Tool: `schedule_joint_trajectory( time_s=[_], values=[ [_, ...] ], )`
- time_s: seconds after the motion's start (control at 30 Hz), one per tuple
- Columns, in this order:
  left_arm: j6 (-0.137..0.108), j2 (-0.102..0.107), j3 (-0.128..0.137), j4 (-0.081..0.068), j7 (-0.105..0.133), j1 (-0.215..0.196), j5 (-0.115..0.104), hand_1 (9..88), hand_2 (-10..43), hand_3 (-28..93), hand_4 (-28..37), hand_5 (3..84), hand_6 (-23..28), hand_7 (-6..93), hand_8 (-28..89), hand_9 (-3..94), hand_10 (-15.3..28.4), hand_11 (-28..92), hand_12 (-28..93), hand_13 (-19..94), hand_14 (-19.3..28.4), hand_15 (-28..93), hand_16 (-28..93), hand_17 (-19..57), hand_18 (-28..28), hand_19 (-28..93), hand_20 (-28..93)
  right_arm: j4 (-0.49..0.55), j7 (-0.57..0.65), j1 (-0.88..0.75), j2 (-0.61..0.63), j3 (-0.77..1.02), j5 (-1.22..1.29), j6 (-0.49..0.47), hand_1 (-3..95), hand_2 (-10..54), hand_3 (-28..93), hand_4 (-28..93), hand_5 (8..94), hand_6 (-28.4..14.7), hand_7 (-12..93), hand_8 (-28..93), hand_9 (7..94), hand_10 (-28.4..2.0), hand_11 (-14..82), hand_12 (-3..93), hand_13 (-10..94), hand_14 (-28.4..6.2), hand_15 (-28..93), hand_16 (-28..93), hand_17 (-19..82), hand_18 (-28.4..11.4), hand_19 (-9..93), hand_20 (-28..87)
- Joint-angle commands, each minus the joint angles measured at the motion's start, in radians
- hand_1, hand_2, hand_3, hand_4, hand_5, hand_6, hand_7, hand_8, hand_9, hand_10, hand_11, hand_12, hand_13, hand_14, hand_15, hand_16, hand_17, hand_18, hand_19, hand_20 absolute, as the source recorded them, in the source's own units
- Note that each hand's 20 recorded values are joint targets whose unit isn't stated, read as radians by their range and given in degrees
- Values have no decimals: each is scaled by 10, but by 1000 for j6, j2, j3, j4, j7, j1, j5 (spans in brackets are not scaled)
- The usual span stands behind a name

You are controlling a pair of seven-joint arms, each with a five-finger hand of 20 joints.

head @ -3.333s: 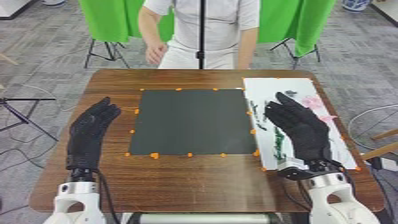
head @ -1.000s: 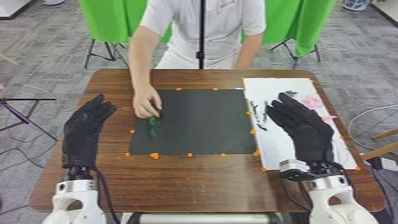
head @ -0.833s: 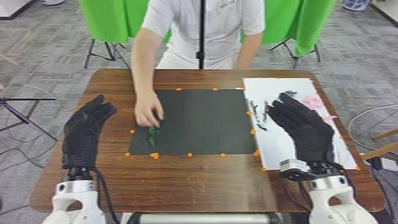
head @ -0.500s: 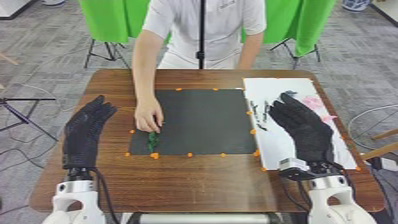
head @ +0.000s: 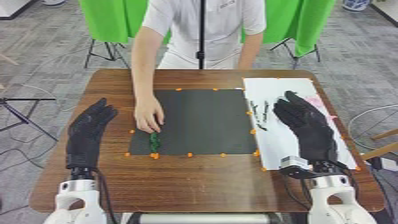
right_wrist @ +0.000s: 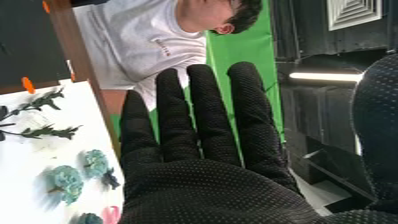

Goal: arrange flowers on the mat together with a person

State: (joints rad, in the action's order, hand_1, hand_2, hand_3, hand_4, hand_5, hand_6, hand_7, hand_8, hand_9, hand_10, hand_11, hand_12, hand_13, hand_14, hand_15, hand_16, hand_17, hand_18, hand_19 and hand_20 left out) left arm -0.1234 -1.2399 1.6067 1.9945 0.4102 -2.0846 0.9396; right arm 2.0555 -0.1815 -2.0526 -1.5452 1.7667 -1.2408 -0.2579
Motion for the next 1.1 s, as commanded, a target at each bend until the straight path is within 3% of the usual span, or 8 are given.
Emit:
schedule_joint_trajectory(
  time_s=[0.03, 0.37, 0.53, 0.6, 0.67, 0.73, 0.9, 1.1],
  values=[
    [40, 9, 2, -7, -28, 4, 35, 259, -95, 677, -181, 473, 22, 160, -67, 435, 121, 174, 150, 369, 163, 136, 54, 93, 123, 63, 231, 2, -15, -2, 9, -3, -8, 22, 188, -95, 759, -214, 454, -15, 132, -91, 469, -145, 56, 128, 357, -136, 114, 146, 170, -138, 71, 230],
    [34, 2, 8, 0, -32, -7, 37, 260, -95, 673, -177, 473, 21, 157, -65, 436, 122, 172, 152, 368, 163, 133, 57, 92, 122, 62, 231, -3, -32, 2, 20, 2, -30, 13, 201, -95, 778, -213, 457, -15, 137, -93, 475, -143, 58, 133, 369, -133, 119, 148, 182, -136, 107, 262],
    [37, -1, 16, 6, -40, -15, 82, 260, -95, 673, -176, 473, 22, 157, -65, 436, 122, 172, 151, 369, 163, 132, 57, 92, 122, 62, 231, 11, -98, 6, 84, 33, -137, 135, 229, -95, 770, -245, 465, -14, 150, -100, 504, -144, 71, 142, 408, -125, 134, 154, 202, -141, 213, 321],
    [21, -2, 19, 5, -50, -17, 112, 266, -95, 669, -178, 474, 22, 157, -65, 437, 122, 172, 151, 369, 163, 133, 58, 92, 122, 62, 232, 18, -111, 5, 105, 81, -174, 158, 216, -95, 700, -275, 470, -15, 152, -101, 520, -144, 81, 151, 433, -128, 145, 171, 202, -152, 278, 346],
    [16, -1, 22, 9, -47, -26, 106, 269, -95, 669, -177, 474, 22, 157, -65, 438, 122, 173, 152, 369, 163, 134, 58, 92, 122, 62, 232, 20, -103, 10, 135, 113, -252, 231, 389, -95, 322, -282, 471, -17, 148, -97, 528, -142, 93, 171, 473, -133, 154, 212, 198, -175, 398, 385],
    [14, 0, 22, 11, -52, -29, 105, 270, -95, 669, -177, 474, 22, 157, -65, 439, 122, 175, 152, 369, 163, 135, 58, 92, 122, 62, 231, 33, -74, -3, 159, 147, -368, 299, 410, -95, 275, -283, 484, -22, 146, -95, 550, -142, 118, 181, 519, -133, 168, 233, 208, -184, 478, 419],
    [9, 4, 26, 13, -52, -32, 117, 271, -95, 668, -174, 475, 22, 160, -65, 440, 122, 176, 150, 370, 163, 136, 57, 91, 121, 63, 231, 50, 52, -22, 237, 167, -732, 477, 337, -95, 571, -283, 548, -31, 159, -96, 632, -149, 184, 189, 611, -133, 274, 241, 274, -188, 618, 473],
    [9, 9, 20, 14, -55, -30, 130, 272, -95, 668, -175, 476, 23, 160, -66, 440, 122, 176, 150, 370, 163, 138, 56, 91, 121, 64, 232, 41, 149, -63, 299, 205, -1132, 489, 399, -95, 571, -283, 636, -18, 189, -103, 710, -144, 228, 206, 680, -115, 358, 252, 320, -192, 687, 502]
  ],
)
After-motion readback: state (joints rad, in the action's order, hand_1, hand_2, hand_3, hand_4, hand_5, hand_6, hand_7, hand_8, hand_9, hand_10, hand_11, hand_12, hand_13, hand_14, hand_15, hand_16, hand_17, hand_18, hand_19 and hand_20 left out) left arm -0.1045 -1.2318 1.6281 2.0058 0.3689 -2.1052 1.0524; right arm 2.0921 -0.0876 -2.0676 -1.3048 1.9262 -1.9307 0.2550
